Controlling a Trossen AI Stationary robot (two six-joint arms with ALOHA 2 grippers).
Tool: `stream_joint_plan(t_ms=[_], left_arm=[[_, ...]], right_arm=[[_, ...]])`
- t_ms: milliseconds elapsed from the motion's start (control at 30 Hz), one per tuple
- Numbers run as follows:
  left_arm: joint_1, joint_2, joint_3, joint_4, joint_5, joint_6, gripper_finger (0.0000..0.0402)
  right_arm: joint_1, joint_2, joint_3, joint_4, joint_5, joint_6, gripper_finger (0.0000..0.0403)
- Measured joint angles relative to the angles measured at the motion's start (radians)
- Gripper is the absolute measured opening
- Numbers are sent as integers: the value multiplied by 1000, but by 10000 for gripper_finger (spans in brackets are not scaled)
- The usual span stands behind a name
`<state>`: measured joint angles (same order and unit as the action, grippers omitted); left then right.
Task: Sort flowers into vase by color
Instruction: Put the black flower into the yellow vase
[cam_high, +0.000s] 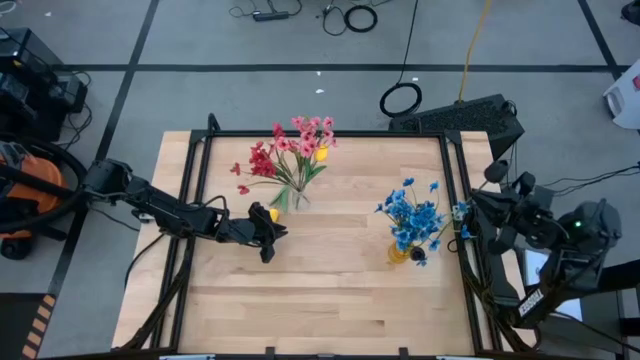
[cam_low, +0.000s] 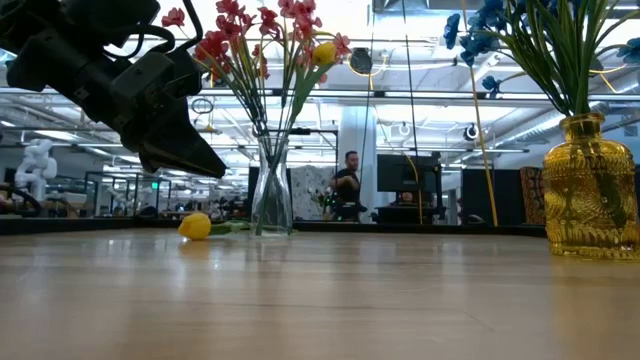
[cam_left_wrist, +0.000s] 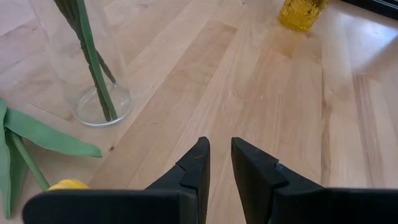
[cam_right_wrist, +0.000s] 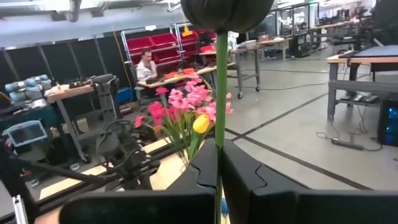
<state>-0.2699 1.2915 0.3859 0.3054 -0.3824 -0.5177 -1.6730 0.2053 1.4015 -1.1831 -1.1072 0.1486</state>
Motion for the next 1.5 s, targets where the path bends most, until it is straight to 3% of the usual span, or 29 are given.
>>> stream_joint_plan(t_ms=[400,633,1033,1500], left_arm=[[-1,0,0,0,10,-1,72],[-1,0,0,1,11,-23,72],[-1,0,0,2,11,-54,72],[47,0,0,19,6,-54,72]], right_arm=[[75,9,-133,217,5,77,0],[191,12,-271,410,23,156,0],[414,13,-553,927,107,345,0],[712,82,-690,975,159,296,0]])
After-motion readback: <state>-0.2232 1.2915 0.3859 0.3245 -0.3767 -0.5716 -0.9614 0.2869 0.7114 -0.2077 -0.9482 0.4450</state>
